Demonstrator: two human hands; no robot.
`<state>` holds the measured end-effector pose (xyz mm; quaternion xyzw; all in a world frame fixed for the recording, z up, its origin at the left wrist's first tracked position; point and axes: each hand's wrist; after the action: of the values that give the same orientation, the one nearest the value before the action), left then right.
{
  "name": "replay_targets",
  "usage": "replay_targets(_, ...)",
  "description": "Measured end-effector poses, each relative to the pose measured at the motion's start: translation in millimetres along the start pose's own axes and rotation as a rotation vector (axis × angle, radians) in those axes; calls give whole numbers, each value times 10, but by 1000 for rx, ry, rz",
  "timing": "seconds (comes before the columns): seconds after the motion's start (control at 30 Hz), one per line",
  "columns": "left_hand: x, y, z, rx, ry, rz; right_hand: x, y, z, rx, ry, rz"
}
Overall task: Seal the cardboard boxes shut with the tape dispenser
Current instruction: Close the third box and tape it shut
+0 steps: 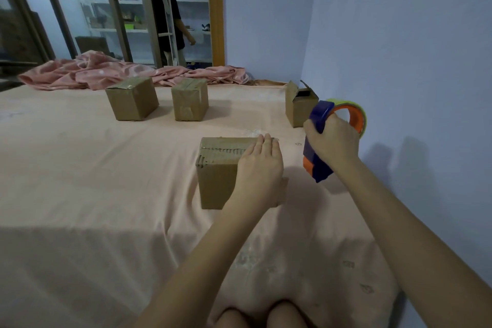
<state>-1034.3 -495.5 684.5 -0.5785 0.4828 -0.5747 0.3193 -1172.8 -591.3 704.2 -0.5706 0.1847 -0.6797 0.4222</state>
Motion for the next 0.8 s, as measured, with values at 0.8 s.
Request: replay_targets(0.8, 44, -48, -104, -9, -58, 19, -702, 248, -864, 77, -207, 321)
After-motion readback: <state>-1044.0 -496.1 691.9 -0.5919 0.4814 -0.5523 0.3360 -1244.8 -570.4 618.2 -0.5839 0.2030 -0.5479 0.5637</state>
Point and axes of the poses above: each hand's wrist, its own x-axis towards the middle knuckle, its own y-axis out of the palm, z = x × y, and after that the axes turned 14 degrees about -x, right-handed
